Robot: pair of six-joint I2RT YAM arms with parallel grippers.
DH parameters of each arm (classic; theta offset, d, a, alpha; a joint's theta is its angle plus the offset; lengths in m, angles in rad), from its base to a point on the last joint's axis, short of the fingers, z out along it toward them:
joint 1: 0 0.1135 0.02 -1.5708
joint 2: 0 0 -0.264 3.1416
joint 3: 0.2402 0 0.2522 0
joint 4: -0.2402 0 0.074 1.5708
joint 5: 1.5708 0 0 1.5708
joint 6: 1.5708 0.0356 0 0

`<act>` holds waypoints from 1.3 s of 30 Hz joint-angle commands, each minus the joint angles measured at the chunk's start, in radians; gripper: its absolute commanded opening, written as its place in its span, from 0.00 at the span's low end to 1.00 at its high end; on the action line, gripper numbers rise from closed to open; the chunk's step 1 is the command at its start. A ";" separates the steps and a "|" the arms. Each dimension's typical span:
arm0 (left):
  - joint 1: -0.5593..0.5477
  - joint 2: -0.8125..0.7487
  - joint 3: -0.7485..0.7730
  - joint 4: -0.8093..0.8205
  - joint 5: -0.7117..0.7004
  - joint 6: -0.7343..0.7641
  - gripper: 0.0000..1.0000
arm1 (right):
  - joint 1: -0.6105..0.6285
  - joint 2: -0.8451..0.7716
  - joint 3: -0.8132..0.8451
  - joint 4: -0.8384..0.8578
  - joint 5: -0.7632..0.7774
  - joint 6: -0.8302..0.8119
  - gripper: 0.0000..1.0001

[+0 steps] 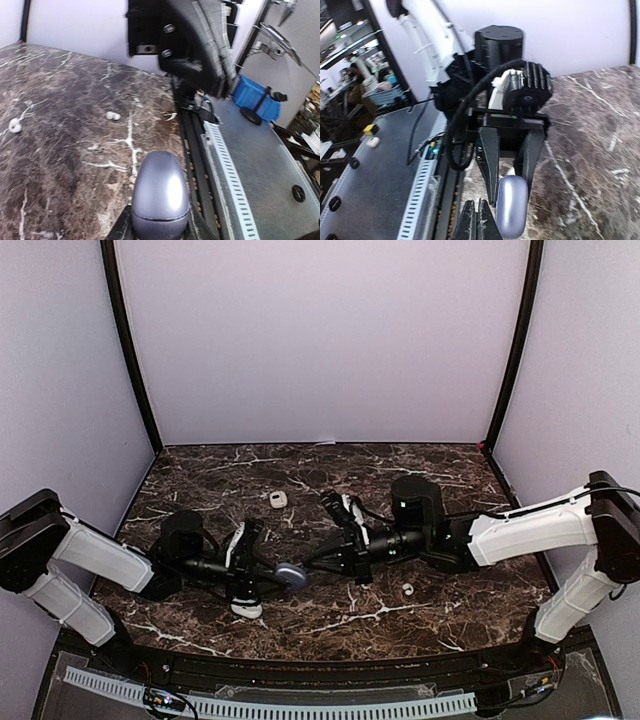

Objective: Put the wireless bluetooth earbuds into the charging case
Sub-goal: Close the charging case with the earbuds, then place the charging case with the earbuds at the center of the board.

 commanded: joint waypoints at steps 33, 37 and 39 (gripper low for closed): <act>0.549 0.217 0.318 -0.733 -0.369 -0.402 0.98 | -0.121 -0.105 -0.163 -0.073 0.466 -0.029 0.00; 0.547 0.108 0.281 -0.832 -0.439 -0.385 0.99 | -0.123 -0.105 -0.159 -0.067 0.478 -0.059 0.04; 0.528 0.030 0.270 -0.923 -0.496 -0.368 0.99 | -0.123 -0.103 -0.155 -0.061 0.474 -0.074 0.08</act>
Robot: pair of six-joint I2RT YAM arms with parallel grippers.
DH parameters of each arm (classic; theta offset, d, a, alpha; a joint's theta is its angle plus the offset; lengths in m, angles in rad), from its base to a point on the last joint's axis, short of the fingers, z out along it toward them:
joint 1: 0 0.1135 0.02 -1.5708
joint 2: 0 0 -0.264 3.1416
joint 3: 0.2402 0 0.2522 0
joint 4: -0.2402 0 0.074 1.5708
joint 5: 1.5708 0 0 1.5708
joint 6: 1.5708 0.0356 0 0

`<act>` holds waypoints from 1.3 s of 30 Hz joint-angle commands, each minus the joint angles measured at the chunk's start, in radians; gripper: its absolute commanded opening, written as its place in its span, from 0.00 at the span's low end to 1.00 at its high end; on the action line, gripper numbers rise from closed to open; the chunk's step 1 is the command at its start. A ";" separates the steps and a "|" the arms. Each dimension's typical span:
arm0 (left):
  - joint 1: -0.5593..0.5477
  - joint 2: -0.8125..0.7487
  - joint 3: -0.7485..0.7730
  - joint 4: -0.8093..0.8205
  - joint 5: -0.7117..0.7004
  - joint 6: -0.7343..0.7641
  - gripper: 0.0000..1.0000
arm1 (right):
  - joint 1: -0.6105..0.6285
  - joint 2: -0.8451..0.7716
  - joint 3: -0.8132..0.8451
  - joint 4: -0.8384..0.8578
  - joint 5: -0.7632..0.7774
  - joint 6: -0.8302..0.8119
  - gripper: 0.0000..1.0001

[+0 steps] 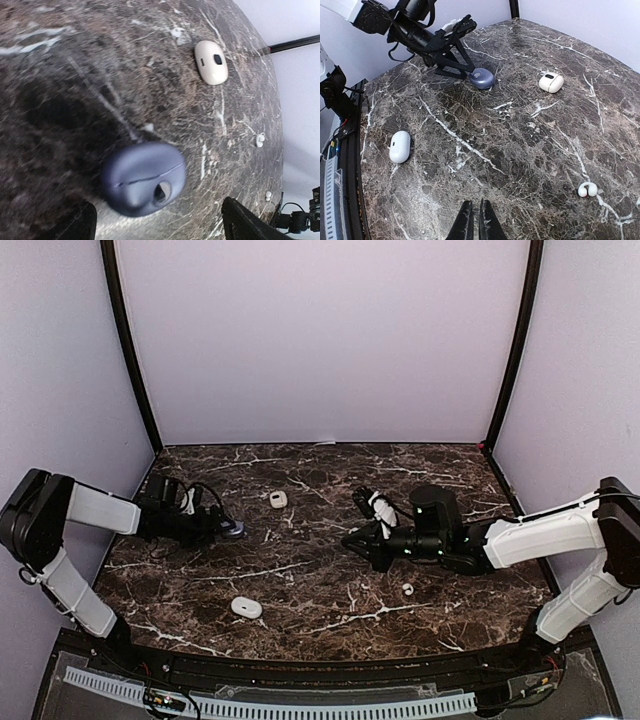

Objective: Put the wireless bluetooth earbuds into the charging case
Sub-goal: Place the charging case with the earbuds at the center of the board, then pick up the charging case from the center of the board.

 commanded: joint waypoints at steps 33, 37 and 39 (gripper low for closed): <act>-0.848 -0.374 0.019 -0.821 -0.678 -0.459 0.99 | -0.012 0.006 -0.050 0.144 -0.015 -0.050 0.94; -0.855 -0.336 0.051 -0.865 -0.626 -0.437 0.99 | -0.012 0.011 -0.052 0.158 -0.015 -0.050 0.99; -0.860 -0.333 0.062 -0.876 -0.610 -0.426 0.99 | -0.012 0.012 -0.053 0.164 -0.021 -0.052 0.99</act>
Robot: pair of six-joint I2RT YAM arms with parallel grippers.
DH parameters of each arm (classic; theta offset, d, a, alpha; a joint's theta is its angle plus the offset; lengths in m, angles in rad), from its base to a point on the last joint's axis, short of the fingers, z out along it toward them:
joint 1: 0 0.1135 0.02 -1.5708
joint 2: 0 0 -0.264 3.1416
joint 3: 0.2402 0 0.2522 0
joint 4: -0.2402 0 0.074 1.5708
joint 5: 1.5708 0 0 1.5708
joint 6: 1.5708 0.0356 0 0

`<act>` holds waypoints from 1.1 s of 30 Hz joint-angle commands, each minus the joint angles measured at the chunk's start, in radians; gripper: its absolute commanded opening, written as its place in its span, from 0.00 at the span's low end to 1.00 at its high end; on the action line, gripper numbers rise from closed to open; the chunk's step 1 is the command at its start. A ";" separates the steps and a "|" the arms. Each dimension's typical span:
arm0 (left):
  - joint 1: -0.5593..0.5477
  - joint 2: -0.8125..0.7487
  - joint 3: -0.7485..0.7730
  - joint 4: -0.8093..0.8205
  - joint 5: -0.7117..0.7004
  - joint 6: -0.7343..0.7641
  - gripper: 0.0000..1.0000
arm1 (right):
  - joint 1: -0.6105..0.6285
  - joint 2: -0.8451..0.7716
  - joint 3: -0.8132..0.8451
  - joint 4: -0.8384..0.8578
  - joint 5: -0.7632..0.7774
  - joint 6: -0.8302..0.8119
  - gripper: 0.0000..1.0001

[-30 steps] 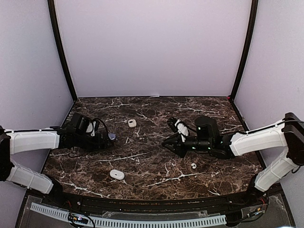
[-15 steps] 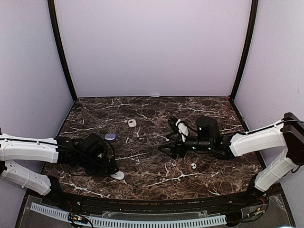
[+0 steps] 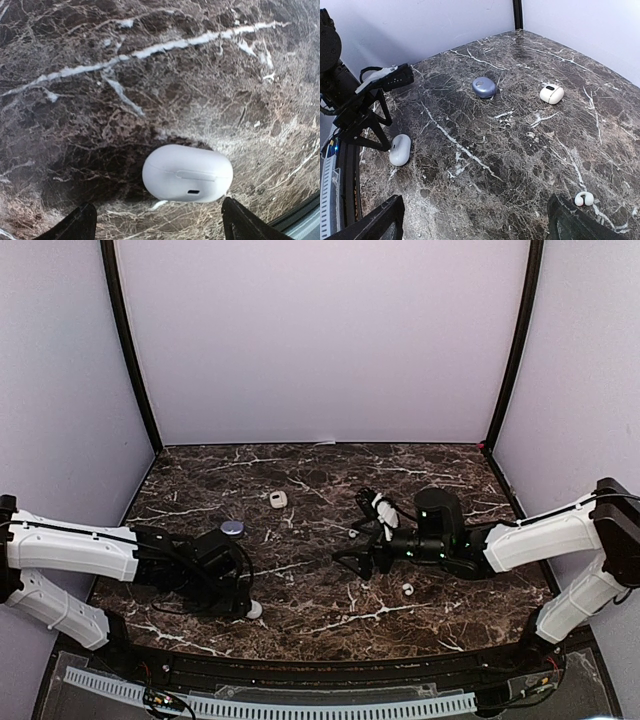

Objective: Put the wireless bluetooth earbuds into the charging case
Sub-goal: Pick up the charging case from the center of the board.

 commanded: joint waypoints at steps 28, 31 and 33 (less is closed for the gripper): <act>-0.026 0.177 0.114 -0.032 0.064 0.247 0.99 | -0.004 -0.011 -0.009 0.058 -0.051 -0.017 0.99; -0.026 0.193 0.129 -0.031 0.043 0.262 0.99 | -0.004 -0.011 -0.005 0.050 -0.050 -0.018 0.99; -0.025 0.204 0.134 -0.025 0.032 0.271 0.99 | -0.004 -0.009 -0.001 0.047 -0.054 -0.017 0.99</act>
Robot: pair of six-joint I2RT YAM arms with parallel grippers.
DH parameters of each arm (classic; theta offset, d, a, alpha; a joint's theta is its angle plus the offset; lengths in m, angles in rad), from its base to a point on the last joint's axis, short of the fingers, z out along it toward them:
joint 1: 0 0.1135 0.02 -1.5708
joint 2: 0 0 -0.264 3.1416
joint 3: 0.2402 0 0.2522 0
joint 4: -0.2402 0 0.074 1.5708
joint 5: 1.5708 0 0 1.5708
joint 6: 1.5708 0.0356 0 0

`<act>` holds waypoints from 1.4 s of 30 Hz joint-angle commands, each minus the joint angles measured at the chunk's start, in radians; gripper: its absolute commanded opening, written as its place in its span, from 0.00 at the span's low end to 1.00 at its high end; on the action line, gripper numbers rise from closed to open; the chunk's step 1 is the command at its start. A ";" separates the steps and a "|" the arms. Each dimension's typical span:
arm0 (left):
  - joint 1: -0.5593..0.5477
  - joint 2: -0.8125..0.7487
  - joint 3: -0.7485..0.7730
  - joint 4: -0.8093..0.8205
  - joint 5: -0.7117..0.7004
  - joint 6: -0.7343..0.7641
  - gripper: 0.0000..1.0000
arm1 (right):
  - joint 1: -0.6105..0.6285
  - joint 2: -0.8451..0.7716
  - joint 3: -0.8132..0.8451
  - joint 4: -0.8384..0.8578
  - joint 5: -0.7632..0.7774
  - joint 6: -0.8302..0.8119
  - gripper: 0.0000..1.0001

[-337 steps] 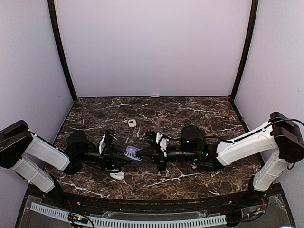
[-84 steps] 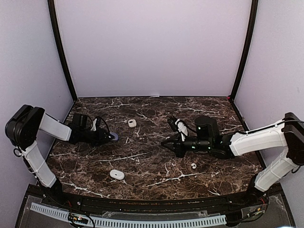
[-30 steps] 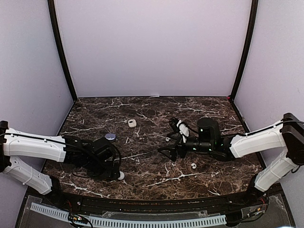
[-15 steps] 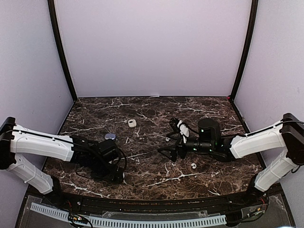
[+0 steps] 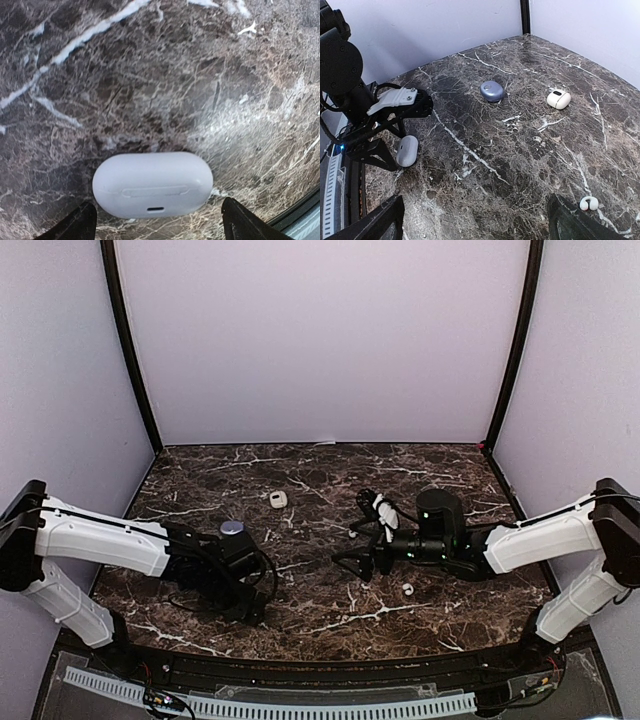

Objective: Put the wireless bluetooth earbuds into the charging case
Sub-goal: Pick up the charging case from the center of the board.

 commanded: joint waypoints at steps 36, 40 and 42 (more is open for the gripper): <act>0.170 -0.061 -0.060 0.583 0.610 0.283 0.61 | -0.003 -0.146 -0.033 0.051 -0.137 -0.120 0.99; 0.199 -0.010 0.011 0.615 0.764 0.362 0.60 | -0.003 -0.246 -0.116 0.135 -0.142 -0.245 0.99; 0.199 0.019 0.047 0.607 0.821 0.399 0.60 | -0.004 -0.304 -0.159 0.126 -0.195 -0.322 0.99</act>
